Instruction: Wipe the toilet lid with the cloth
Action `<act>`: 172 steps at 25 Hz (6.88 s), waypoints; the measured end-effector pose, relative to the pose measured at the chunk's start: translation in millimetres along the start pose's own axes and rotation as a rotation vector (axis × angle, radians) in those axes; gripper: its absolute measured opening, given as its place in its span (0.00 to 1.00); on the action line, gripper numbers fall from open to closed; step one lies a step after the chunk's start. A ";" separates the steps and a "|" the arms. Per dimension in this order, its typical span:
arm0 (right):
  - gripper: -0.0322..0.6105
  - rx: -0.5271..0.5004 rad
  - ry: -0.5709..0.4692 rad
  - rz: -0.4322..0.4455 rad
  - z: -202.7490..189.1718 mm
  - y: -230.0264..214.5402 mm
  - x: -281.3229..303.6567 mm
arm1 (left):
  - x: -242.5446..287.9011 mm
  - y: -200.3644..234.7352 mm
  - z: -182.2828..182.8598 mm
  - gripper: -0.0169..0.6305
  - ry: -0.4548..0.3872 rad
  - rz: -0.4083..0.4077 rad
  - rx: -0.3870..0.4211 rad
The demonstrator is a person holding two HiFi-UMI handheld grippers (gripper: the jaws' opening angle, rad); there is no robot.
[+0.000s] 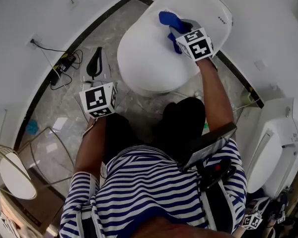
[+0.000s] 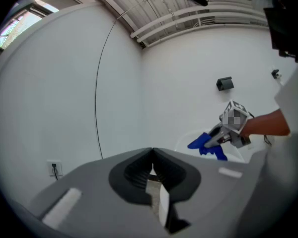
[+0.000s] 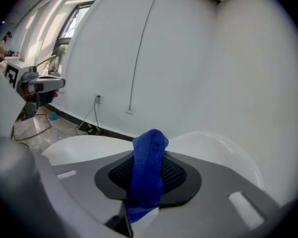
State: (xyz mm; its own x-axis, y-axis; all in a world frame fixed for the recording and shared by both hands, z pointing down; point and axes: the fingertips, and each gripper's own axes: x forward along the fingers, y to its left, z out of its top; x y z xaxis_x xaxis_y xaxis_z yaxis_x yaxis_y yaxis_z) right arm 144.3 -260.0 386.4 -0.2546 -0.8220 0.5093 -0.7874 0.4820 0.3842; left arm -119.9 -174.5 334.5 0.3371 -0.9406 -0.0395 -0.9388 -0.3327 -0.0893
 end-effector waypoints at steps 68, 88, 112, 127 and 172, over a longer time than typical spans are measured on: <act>0.22 -0.321 0.080 0.384 -48.6 245.4 -44.3 | 0.7 -19.1 -12.7 0.03 0.008 -0.077 -0.043; 0.23 -0.216 0.031 0.211 -41.9 145.5 -40.1 | 1.5 -21.4 -14.5 0.03 0.011 -0.089 -0.025; 0.23 -0.095 0.168 -0.117 -105.7 -103.6 -5.7 | 20.9 -28.9 -27.8 0.03 0.049 -0.077 -0.012; 0.23 -0.010 0.234 -0.040 -147.8 -94.3 15.1 | 24.9 -31.9 -31.2 0.03 0.052 -0.075 -0.002; 0.23 -0.351 -0.021 0.561 -89.5 215.9 -81.6 | 1.3 -35.8 -16.3 0.03 0.012 -0.108 -0.028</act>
State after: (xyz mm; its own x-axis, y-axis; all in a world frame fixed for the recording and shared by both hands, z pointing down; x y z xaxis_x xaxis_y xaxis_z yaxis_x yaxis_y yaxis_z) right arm 45.3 -61.7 496.8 -0.5864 -0.4215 0.6917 -0.3037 0.9061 0.2947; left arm -87.0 -164.9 353.9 0.4357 -0.8999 -0.0188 -0.8987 -0.4338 -0.0646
